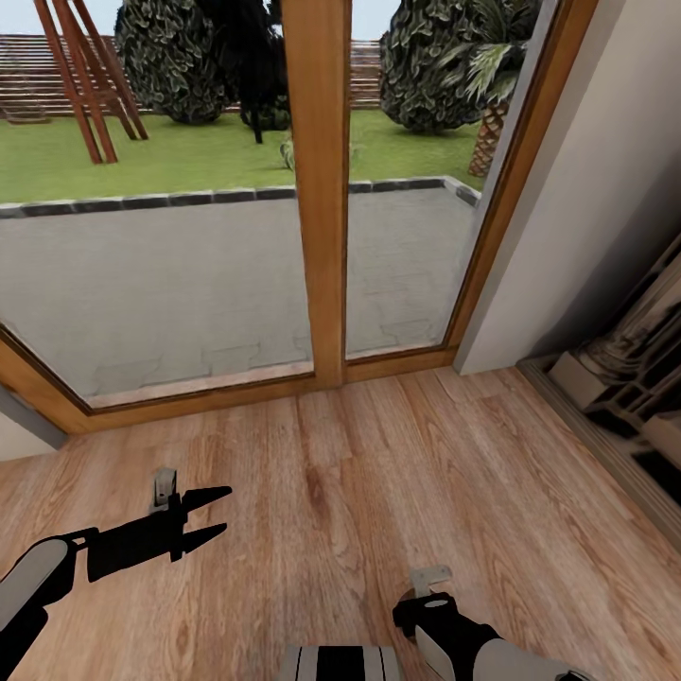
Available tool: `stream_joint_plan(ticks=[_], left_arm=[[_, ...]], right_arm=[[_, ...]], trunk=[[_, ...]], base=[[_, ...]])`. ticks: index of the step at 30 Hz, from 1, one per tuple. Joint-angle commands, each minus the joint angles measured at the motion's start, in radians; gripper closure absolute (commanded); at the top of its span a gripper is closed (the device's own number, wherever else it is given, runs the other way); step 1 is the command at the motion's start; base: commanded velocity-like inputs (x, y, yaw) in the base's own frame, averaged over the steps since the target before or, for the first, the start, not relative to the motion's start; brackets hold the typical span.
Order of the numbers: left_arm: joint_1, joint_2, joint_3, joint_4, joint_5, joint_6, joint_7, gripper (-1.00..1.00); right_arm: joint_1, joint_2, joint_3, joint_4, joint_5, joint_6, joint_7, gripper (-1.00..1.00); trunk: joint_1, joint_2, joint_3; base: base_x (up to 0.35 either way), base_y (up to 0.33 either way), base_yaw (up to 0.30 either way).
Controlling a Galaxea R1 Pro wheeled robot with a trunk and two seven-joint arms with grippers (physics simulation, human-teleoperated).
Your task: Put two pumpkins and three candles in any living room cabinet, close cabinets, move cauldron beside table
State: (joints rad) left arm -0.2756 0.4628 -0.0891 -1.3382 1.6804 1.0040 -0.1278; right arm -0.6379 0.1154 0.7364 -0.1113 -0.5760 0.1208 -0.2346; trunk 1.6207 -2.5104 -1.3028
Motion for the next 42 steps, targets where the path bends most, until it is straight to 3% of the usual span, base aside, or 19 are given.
stream_joint_plan(ticks=[1,42], left_arm=[[-0.001,0.001,-0.001,0.001,-0.008,0.001,-0.01,-1.0],[-0.001,0.001,-0.001,0.0,-0.008,0.0,-0.01,-1.0]], right_arm=[[0.0,0.0,0.008,-0.002,-0.005,0.007,-0.006,-1.0],[0.0,-0.001,0.008,-0.001,-0.005,0.007,-0.006,-1.0]], trunk=[[0.0,0.0,-0.001],[0.0,0.0,-0.001]], base=[[0.0,0.0,0.0],[0.0,0.0,0.0]])
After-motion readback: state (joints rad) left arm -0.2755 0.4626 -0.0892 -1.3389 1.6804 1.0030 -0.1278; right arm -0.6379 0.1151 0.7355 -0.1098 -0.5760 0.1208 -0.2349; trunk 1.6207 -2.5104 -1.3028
